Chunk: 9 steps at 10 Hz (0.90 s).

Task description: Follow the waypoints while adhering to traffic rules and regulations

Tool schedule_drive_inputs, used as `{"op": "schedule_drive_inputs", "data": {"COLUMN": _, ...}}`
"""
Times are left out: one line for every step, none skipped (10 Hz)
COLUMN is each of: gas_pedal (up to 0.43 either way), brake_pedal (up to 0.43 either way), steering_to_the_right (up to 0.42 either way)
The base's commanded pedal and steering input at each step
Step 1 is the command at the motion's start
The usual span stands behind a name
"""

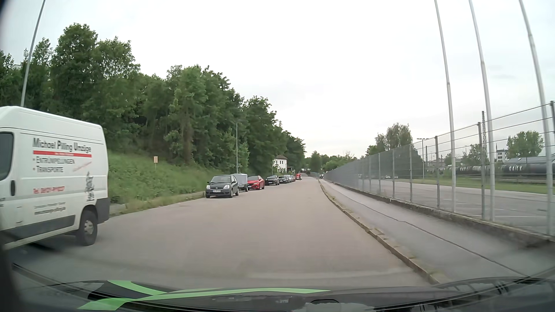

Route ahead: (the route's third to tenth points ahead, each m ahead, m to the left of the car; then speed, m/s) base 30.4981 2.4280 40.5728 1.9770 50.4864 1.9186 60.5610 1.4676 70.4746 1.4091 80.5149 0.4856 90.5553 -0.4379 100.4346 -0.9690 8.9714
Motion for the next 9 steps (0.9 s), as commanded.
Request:
{"op": "schedule_drive_inputs", "data": {"gas_pedal": 0.059, "brake_pedal": 0.000, "steering_to_the_right": 0.011}}
{"op": "schedule_drive_inputs", "data": {"gas_pedal": 0.059, "brake_pedal": 0.000, "steering_to_the_right": 0.011}}
{"op": "schedule_drive_inputs", "data": {"gas_pedal": 0.059, "brake_pedal": 0.000, "steering_to_the_right": 0.011}}
{"op": "schedule_drive_inputs", "data": {"gas_pedal": 0.059, "brake_pedal": 0.000, "steering_to_the_right": 0.011}}
{"op": "schedule_drive_inputs", "data": {"gas_pedal": 0.047, "brake_pedal": 0.000, "steering_to_the_right": 0.011}}
{"op": "schedule_drive_inputs", "data": {"gas_pedal": 0.047, "brake_pedal": 0.000, "steering_to_the_right": 0.011}}
{"op": "schedule_drive_inputs", "data": {"gas_pedal": 0.047, "brake_pedal": 0.000, "steering_to_the_right": 0.011}}
{"op": "schedule_drive_inputs", "data": {"gas_pedal": 0.047, "brake_pedal": 0.000, "steering_to_the_right": 0.011}}
{"op": "schedule_drive_inputs", "data": {"gas_pedal": 0.047, "brake_pedal": 0.000, "steering_to_the_right": 0.008}}
